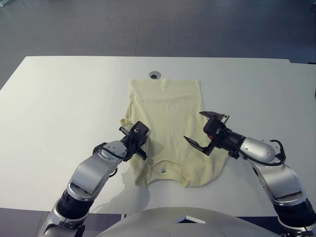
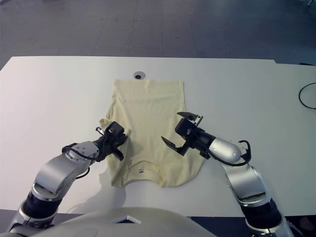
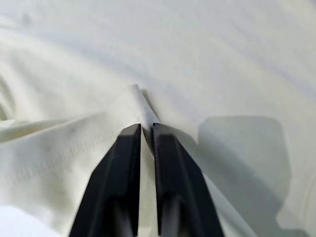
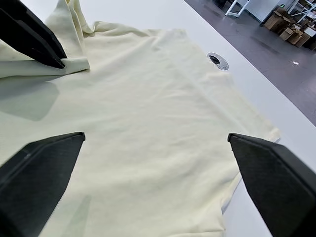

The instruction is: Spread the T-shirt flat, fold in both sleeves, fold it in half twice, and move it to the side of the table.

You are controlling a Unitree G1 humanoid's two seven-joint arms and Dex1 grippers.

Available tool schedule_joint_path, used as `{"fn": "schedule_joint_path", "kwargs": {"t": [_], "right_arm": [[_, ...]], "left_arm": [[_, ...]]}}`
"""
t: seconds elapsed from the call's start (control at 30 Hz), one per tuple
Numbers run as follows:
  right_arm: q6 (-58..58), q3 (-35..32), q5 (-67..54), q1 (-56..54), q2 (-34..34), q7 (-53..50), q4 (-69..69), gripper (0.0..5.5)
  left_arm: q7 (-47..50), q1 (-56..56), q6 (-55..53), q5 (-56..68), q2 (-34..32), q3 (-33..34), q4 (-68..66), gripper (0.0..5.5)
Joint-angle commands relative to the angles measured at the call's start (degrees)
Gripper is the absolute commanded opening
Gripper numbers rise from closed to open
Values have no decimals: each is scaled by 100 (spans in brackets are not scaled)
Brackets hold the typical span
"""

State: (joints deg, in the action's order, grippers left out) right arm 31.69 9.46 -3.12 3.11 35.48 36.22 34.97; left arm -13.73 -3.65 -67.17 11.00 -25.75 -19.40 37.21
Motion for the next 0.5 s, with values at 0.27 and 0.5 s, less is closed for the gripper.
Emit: {"fn": "schedule_joint_path", "kwargs": {"t": [0.27,0.5], "right_arm": [[-7,12,95,139,85,-58,-61,540],[-74,-125,171,286,188,-60,-268,540]], "left_arm": [[-753,151,261,901,-102,2131,416,2],[-1500,630,-406,1752,-861,3569,1135,2]]}}
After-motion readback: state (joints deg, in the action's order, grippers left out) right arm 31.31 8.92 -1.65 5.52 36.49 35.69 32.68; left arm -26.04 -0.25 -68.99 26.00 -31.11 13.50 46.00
